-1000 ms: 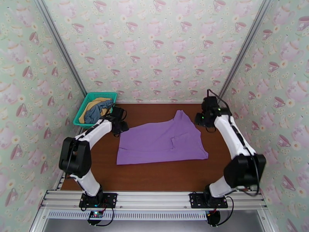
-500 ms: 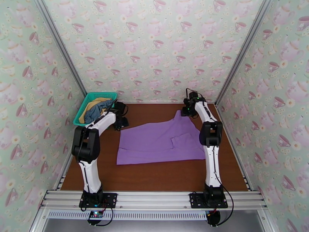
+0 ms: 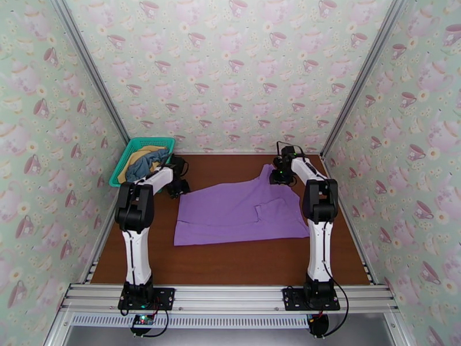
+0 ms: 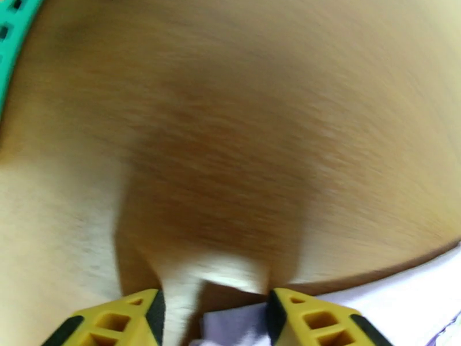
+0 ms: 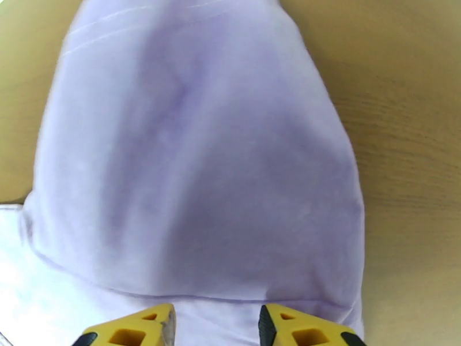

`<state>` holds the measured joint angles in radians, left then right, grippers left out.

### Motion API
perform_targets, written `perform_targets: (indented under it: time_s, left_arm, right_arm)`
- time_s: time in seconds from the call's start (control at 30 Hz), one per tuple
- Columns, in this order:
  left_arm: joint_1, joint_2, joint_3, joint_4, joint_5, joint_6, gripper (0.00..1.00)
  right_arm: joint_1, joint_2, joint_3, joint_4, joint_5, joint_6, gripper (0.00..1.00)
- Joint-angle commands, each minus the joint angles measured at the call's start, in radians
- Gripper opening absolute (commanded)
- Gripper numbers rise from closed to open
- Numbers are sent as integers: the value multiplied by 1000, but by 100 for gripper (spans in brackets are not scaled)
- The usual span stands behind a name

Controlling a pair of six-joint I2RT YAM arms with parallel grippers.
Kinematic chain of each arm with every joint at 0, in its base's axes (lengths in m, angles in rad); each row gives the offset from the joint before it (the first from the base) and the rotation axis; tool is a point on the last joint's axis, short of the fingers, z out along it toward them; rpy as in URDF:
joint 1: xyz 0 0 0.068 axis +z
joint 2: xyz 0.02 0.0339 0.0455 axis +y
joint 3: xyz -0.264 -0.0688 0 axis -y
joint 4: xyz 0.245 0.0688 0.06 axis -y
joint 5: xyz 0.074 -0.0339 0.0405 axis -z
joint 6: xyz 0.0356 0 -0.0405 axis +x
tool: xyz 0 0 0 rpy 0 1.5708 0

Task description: Fold and stack the mixed laundry pile

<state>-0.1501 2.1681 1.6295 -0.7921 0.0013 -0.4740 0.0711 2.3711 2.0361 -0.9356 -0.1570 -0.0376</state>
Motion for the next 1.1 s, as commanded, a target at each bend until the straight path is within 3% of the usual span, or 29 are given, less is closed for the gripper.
perform_targets:
  time_s: [0.0, 0.07, 0.1, 0.37, 0.57, 0.67, 0.73, 0.87, 1.07]
  left_arm:
    - [-35, 10, -40, 88, 166, 3, 32]
    - [-40, 4, -60, 124, 212, 10, 7]
    - [-44, 2, -68, 137, 226, 12, 0]
    - [-59, -112, -151, 263, 211, 29, 0]
    - [-79, -174, -181, 305, 167, 63, 0]
    - [-86, -214, -222, 350, 144, 58, 0]
    - [-91, -248, -249, 374, 115, 62, 0]
    - [-96, -299, -272, 384, 62, 82, 0]
    - [-96, -333, -267, 363, -4, 115, 0]
  right_arm:
    - [-1, 28, 131, -7, 34, 12, 46]
    - [-5, 81, 225, -37, 41, 13, 46]
    - [-6, 103, 266, -44, 47, 16, 46]
    - [-35, 246, 459, -63, 80, 42, 49]
    - [-37, 288, 440, -100, 33, 59, 45]
    - [-38, 275, 379, -94, 30, 63, 37]
    - [-38, 262, 343, -81, 34, 63, 20]
    - [-37, 232, 308, -61, 33, 59, 0]
    - [-38, 126, 240, -28, 42, 49, 0]
